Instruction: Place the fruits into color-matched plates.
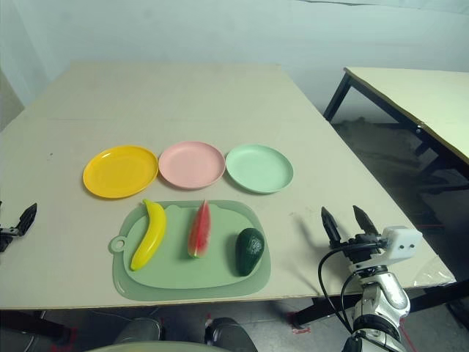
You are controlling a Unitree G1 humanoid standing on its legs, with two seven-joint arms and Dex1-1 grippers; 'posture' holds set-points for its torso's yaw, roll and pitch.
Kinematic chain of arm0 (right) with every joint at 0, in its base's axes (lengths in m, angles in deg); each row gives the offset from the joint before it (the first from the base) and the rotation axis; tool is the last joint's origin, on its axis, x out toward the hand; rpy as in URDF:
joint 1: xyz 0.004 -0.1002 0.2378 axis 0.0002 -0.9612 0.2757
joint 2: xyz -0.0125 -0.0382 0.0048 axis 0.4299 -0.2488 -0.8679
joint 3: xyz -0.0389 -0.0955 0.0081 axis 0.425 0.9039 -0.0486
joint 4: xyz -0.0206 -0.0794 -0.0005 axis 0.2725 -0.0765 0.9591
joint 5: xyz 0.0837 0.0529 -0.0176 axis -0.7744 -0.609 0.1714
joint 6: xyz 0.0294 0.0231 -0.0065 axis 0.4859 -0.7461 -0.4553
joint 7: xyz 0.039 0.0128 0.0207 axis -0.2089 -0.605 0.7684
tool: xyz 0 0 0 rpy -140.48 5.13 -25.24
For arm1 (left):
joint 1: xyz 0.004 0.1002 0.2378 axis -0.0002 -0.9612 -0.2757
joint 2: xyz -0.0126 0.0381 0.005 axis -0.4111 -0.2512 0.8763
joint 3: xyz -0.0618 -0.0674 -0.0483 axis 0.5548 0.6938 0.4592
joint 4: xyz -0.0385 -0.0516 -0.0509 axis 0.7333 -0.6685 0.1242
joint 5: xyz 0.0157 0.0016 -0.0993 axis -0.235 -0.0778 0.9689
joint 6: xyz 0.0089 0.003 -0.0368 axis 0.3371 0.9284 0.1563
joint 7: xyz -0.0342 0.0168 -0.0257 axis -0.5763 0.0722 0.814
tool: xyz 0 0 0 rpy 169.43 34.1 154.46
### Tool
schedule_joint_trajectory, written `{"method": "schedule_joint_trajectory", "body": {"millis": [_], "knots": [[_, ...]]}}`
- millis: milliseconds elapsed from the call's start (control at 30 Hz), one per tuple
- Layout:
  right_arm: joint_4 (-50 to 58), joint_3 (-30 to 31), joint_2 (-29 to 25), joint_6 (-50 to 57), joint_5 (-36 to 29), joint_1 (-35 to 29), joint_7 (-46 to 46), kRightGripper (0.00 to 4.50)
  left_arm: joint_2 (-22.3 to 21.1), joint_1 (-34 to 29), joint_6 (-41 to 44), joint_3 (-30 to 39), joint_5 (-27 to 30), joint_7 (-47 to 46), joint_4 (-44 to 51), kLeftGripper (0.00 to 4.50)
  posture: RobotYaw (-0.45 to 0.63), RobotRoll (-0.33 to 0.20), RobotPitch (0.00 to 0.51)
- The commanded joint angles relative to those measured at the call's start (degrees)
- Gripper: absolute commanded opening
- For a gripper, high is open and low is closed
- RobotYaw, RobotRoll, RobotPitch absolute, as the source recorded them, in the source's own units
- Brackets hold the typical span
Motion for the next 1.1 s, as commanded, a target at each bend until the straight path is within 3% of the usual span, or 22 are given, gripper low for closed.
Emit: {"method": "schedule_joint_trajectory", "body": {"millis": [33,233,633,767,867,1100], "knots": [[-1.26,-0.01,-0.37,-0.26,0.40,0.98,0.73,4.48,-0.03,0.63,0.38,-0.61,-0.60,-0.05,-0.36,4.50,0.18,0.000,0.000],[-2.79,0.04,-1.14,-0.08,0.61,2.20,0.48,4.48,-0.72,0.70,0.72,-0.34,-0.58,0.21,0.08,4.50,0.19,0.000,0.000],[-3.84,-0.42,-3.97,0.19,0.31,2.08,-1.06,4.48,2.14,-2.00,1.56,-0.75,0.44,-0.03,4.11,4.50,0.16,0.000,0.000],[-2.88,-1.52,-4.22,2.71,-1.82,2.52,-2.54,4.48,2.76,-2.73,1.49,-2.96,4.17,9.14,7.87,4.50,0.12,0.000,0.000],[3.08,-0.96,-3.17,6.09,-3.96,1.05,-6.73,4.48,3.06,-3.50,3.55,-3.79,12.73,20.53,15.62,4.50,0.08,0.000,0.000],[15.32,-0.75,-3.72,12.51,-4.57,-5.72,-6.05,4.48,-1.38,-3.77,6.20,-12.99,12.69,37.76,21.06,4.50,-0.02,0.000,0.000]]}}
